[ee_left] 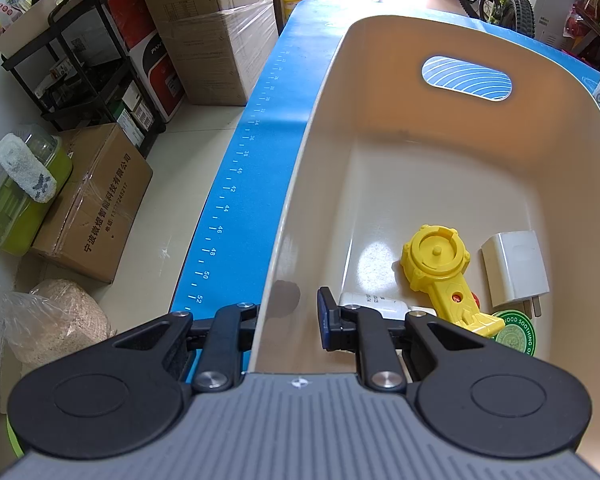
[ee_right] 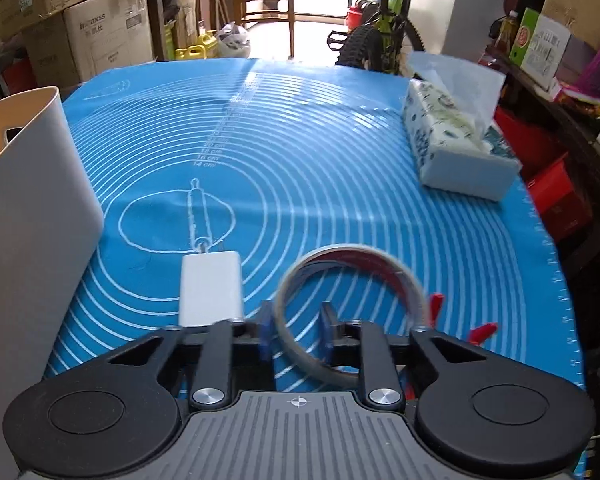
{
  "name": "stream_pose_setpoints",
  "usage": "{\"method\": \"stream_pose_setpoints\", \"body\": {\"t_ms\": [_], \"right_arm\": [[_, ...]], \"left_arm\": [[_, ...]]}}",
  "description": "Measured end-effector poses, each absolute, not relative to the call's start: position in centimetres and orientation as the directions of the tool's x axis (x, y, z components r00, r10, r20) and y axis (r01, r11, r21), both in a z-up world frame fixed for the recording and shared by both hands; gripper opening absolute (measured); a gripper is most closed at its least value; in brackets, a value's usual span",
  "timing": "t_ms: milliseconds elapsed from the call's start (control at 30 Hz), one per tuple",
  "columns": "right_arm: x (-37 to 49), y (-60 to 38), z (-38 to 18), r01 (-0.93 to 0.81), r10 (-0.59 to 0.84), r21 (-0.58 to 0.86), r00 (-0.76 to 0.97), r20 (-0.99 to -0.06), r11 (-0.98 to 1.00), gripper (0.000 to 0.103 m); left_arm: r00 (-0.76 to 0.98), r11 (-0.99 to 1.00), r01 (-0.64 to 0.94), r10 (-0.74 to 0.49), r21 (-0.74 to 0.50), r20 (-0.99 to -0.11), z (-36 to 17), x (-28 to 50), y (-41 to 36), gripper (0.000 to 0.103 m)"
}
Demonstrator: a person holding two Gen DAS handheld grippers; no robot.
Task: Organize rigid objects
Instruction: 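Grasp the white-and-red tape roll by its ring with the right tool, then carry the tape roll into the basket and release it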
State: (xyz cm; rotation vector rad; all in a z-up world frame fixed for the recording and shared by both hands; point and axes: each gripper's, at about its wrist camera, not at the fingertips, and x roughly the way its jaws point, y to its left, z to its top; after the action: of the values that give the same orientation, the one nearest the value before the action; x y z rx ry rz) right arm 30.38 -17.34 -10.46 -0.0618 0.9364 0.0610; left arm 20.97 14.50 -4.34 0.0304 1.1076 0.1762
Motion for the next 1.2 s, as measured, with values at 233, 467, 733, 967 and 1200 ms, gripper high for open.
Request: {"method": "stream_pose_setpoints", "body": {"t_ms": [233, 467, 733, 967, 1200], "right_arm": [[29.7, -17.4, -9.4, -0.06, -0.007, -0.058, 0.633, -0.774, 0.997, 0.017], [28.5, -18.0, -6.4, -0.003, -0.02, -0.031, 0.71, -0.704, 1.0, 0.017], [26.4, -16.8, -1.9, -0.018, 0.033, 0.03, 0.8, -0.599, 0.999, 0.017], [24.4, -14.4, 1.9, -0.092, 0.124, 0.089, 0.862, -0.492, 0.992, 0.017], [23.2, -10.4, 4.0, -0.247, 0.285, 0.142, 0.857, -0.429, 0.959, 0.017]], "left_arm": [[0.435, 0.986, -0.126, 0.157, 0.112, -0.887, -4.3, 21.0, 14.5, 0.022], [0.435, 0.986, -0.127, 0.157, 0.112, -0.887, -4.3, 21.0, 14.5, 0.022], [0.435, 0.985, -0.129, 0.157, 0.111, -0.887, -4.3, 21.0, 14.5, 0.022], [0.434, 0.985, -0.129, 0.157, 0.111, -0.887, -4.3, 21.1, 14.4, 0.022], [0.435, 0.985, -0.129, 0.157, 0.111, -0.887, -4.3, 21.1, 14.4, 0.022]]}}
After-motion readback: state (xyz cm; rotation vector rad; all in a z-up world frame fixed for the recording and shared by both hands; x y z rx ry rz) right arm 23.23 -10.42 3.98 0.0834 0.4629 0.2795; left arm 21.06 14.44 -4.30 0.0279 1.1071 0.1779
